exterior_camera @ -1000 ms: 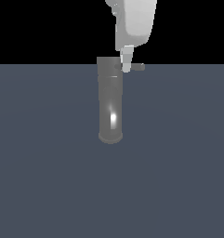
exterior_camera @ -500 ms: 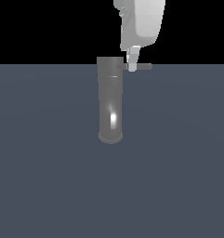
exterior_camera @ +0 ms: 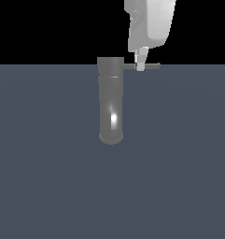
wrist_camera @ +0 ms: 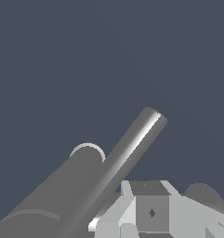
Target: Turn on the faucet by rotating a designated handle.
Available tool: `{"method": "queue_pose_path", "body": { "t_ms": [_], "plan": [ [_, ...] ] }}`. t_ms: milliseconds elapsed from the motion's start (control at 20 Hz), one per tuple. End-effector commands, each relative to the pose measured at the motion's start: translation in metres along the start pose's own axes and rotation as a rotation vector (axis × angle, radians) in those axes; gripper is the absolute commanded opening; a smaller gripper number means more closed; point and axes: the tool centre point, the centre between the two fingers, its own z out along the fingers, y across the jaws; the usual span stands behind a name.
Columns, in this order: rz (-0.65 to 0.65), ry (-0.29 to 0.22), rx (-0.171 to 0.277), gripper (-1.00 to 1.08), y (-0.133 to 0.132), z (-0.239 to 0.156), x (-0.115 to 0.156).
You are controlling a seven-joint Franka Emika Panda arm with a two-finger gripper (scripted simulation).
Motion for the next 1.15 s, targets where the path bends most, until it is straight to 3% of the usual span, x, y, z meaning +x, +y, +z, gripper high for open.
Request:
{"method": "queue_pose_path", "body": {
  "t_ms": [0, 1100],
  "plan": [
    [0.011, 0.001, 0.004, -1.00, -0.006, 0.000, 0.011],
    [0.026, 0.001, 0.003, -1.00, -0.044, 0.000, 0.056]
  ]
}}
